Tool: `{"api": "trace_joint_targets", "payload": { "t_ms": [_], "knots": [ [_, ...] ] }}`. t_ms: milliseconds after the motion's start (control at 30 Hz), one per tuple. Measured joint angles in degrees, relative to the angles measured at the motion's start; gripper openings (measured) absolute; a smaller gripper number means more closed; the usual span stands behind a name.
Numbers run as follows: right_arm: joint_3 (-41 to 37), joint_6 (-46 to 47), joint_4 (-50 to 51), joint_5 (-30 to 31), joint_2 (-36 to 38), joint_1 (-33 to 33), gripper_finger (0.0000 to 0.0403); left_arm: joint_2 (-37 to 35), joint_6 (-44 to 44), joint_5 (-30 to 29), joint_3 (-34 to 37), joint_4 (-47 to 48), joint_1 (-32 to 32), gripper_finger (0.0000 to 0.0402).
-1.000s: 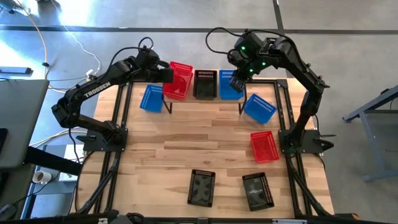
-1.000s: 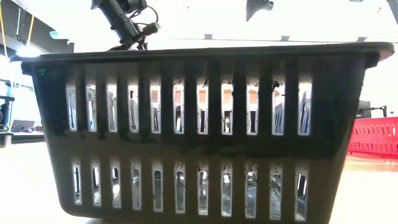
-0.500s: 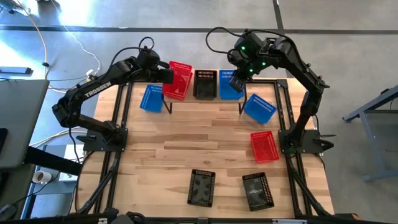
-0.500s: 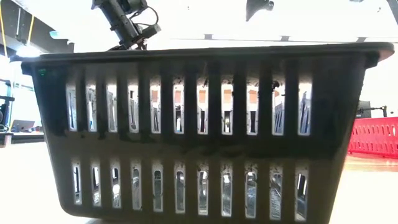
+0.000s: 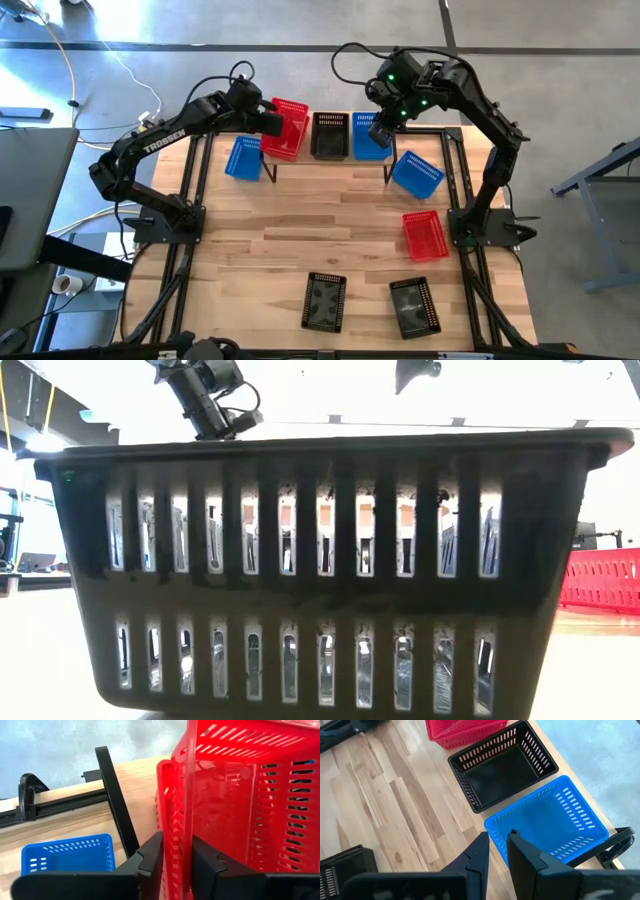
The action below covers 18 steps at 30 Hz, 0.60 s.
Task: Stack baskets on shelf by color
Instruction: Stack the left red bin on top of the red bin on the shelf
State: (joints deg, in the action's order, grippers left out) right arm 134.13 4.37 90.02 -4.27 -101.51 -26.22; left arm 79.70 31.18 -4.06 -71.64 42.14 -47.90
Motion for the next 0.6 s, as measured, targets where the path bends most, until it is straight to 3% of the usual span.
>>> {"api": "trace_joint_targets", "payload": {
  "t_ms": [233,600],
  "knots": [
    [0.0,0.3,0.0,0.0,0.0,0.0,0.0055,0.0,0.1,0.3,0.0,-2.7,0.0,0.0008],
    [0.0,-0.4,0.0,0.0,0.0,0.0,0.0055,-0.1,2.6,2.8,-0.6,-2.6,0.0,0.0004]
  ]
}}
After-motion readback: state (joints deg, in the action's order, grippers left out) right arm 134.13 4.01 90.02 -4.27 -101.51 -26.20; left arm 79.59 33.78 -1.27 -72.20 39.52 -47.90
